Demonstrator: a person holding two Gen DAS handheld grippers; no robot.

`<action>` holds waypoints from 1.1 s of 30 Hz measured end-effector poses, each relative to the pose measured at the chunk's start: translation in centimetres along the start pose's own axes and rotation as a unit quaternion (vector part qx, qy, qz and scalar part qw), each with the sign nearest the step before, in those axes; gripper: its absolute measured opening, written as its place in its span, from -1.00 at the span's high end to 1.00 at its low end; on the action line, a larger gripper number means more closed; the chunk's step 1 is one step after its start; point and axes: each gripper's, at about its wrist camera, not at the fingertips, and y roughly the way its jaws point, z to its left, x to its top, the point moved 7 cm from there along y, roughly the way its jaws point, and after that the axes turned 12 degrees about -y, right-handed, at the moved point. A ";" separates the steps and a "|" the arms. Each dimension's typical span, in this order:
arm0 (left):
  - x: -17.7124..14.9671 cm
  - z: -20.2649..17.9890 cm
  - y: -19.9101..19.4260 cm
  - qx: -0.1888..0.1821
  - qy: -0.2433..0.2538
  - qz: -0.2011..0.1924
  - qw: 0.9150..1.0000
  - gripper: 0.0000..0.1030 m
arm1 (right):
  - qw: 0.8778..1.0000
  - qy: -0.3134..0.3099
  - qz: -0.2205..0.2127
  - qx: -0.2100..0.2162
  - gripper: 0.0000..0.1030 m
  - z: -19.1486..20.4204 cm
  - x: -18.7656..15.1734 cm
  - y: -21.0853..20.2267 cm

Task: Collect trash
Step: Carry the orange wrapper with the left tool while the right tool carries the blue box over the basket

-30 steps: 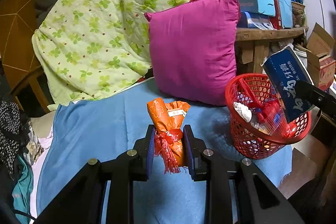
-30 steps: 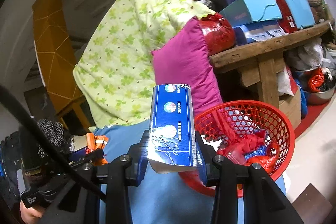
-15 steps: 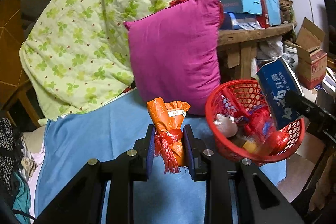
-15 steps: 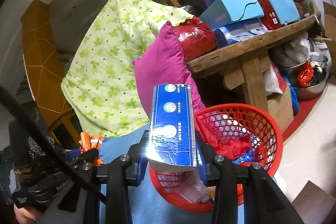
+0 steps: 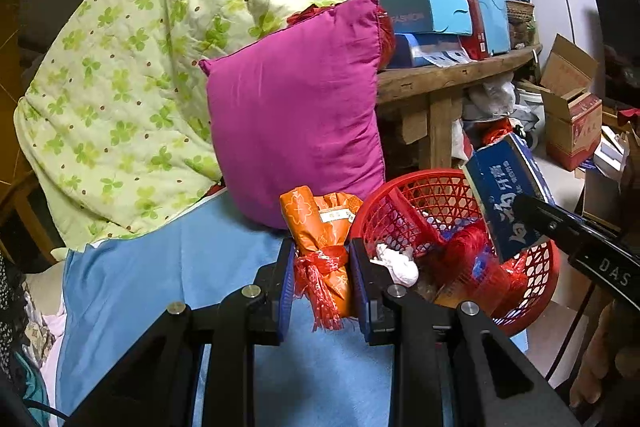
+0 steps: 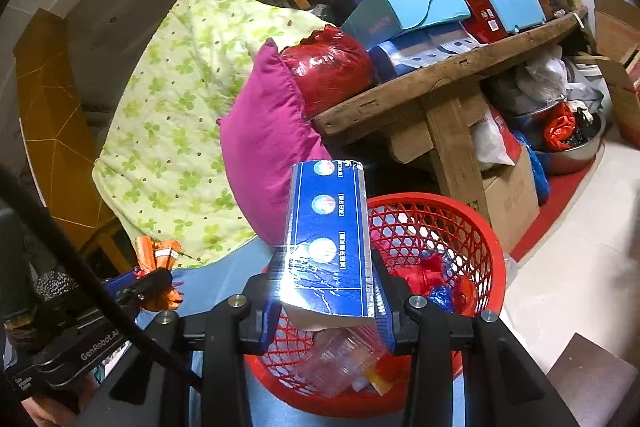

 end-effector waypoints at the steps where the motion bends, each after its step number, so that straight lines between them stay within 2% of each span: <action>1: 0.0 -0.1 0.1 -0.002 0.000 0.000 1.000 0.46 | 1.000 -0.001 0.000 -0.003 0.20 0.0 0.1 0.1; 12: 0.7 -2.0 0.7 -0.026 0.007 -0.003 1.000 0.46 | 1.000 0.008 -0.006 -0.008 0.20 -0.3 1.0 1.8; 23: 0.1 -3.7 2.4 -0.058 -0.003 0.024 0.998 0.46 | 0.999 0.047 0.007 -0.025 0.20 -3.6 1.4 3.8; 33: -0.1 -5.1 2.9 -0.067 0.002 0.036 0.997 0.46 | 0.996 0.091 0.006 0.000 0.20 -5.0 1.1 3.2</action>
